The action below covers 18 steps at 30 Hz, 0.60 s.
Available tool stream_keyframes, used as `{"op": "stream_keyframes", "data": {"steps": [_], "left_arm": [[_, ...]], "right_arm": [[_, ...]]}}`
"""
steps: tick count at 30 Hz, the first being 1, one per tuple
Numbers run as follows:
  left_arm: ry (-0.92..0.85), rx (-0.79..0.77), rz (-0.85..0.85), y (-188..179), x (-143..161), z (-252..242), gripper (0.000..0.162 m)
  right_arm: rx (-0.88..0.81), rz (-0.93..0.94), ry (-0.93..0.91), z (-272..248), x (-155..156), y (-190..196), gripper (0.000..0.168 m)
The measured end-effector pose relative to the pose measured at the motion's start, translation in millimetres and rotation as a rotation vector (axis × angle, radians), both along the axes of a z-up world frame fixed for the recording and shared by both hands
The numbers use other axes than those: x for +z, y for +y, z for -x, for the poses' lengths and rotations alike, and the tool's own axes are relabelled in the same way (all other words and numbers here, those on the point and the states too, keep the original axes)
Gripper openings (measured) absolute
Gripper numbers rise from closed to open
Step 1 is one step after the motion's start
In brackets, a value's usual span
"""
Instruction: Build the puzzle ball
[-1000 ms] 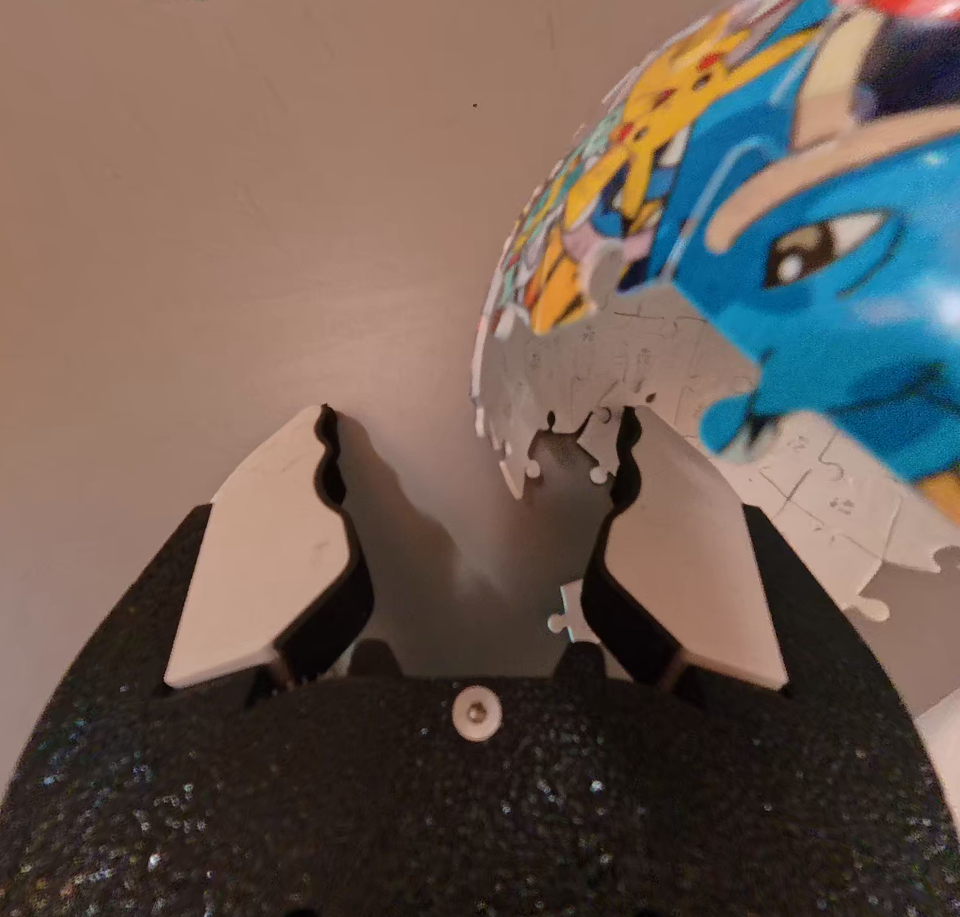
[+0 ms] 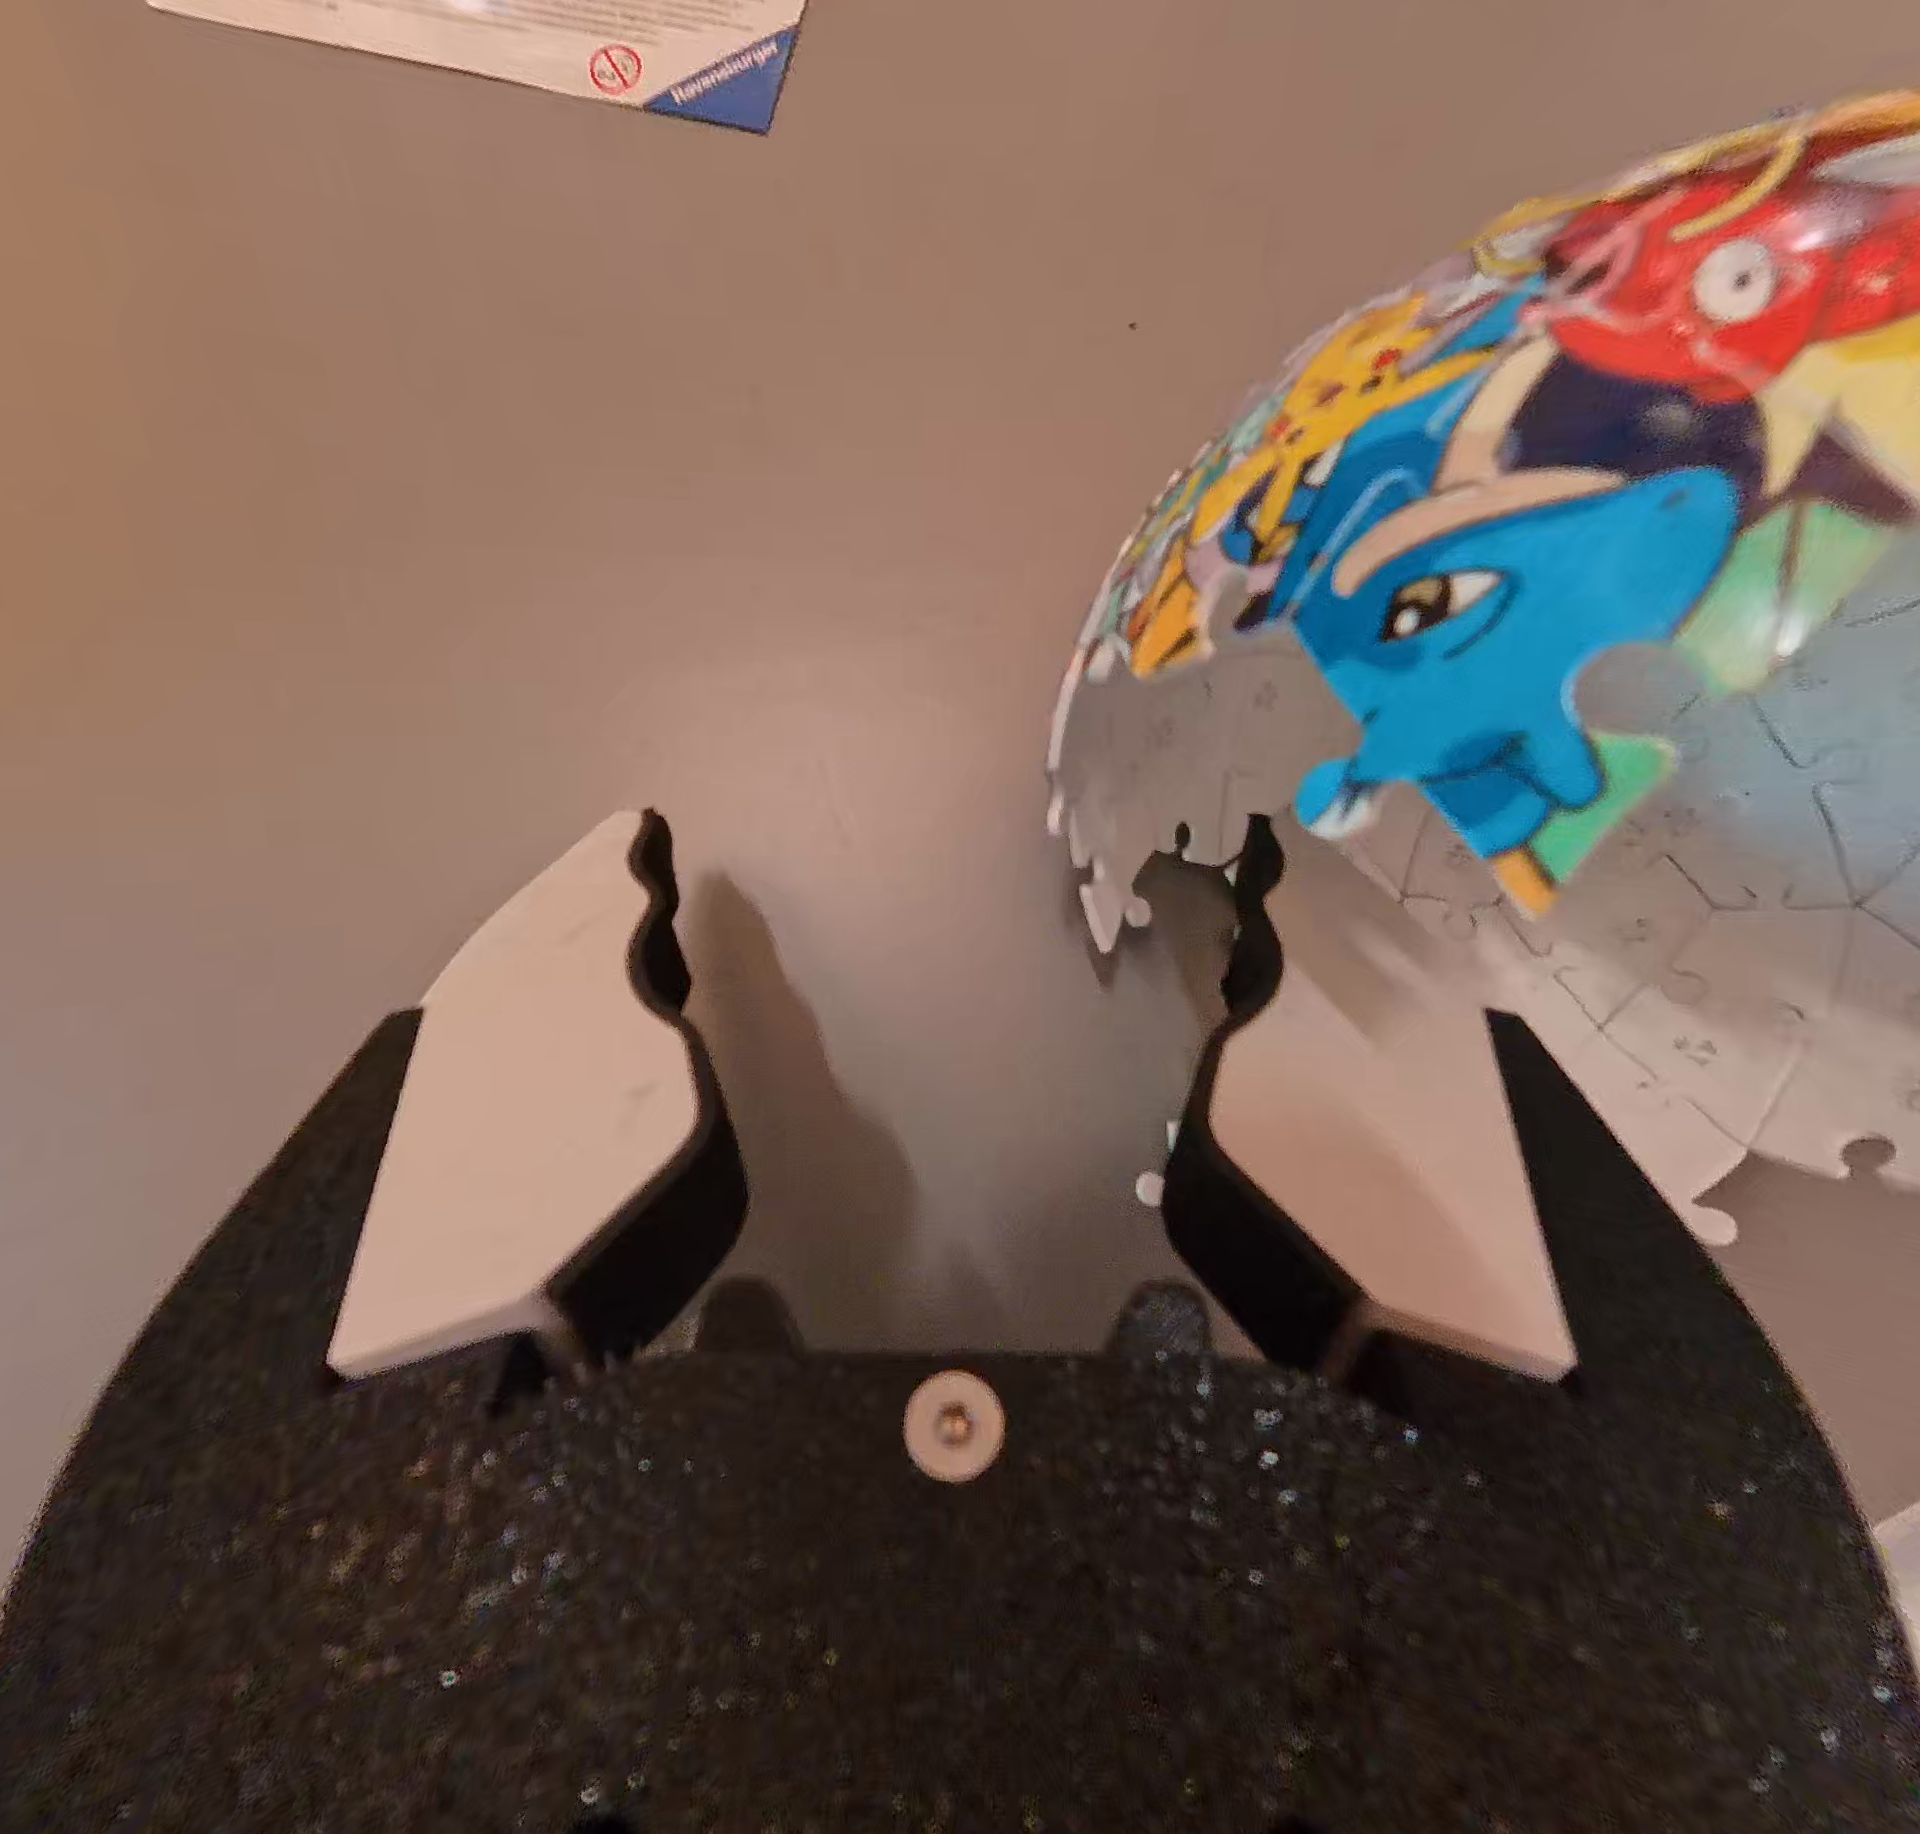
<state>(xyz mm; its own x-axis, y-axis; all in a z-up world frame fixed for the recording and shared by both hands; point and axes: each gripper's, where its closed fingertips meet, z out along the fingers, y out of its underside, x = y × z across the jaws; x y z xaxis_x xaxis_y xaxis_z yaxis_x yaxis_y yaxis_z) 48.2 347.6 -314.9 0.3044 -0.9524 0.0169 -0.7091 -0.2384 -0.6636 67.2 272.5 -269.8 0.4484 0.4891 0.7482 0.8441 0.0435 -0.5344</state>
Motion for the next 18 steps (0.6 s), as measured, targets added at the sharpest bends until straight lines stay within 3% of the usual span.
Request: {"op": "stream_keyframes", "data": {"steps": [6, 18], "left_arm": [[0.066, -0.014, -0.048, -7.2, -14.0, -1.1, 0.101], [0.077, -0.009, -0.085, -12.6, -12.5, -6.4, 0.095]], "right_arm": [[0.004, -0.01, -0.005, 4.2, 1.1, 0.5, 0.132], [-0.021, -0.017, 0.0, 1.1, 0.1, 3.6, 0.132]]}}
